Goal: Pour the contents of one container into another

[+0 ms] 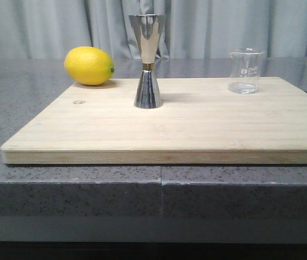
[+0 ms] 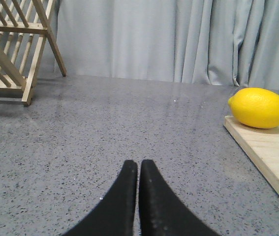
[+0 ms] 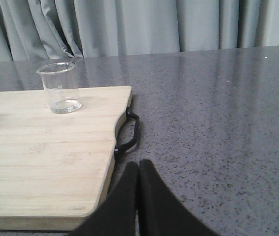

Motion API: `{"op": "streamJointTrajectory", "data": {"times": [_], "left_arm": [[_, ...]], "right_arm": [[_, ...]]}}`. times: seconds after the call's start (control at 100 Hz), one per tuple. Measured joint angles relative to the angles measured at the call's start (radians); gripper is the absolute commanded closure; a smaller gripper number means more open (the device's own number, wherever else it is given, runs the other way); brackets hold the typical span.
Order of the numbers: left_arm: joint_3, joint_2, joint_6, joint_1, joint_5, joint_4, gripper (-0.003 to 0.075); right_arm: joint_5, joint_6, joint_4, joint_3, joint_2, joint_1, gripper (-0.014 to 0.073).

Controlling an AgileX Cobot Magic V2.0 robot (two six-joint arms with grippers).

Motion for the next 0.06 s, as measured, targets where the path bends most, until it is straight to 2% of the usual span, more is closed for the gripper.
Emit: {"op": "streamJointTrajectory", "data": {"times": [0.06], "left_arm": [[0.0,0.0,0.0,0.0,0.0,0.0,0.0741]], "right_arm": [[0.0,0.002,0.0,0.0,0.0,0.0,0.0662]]}}
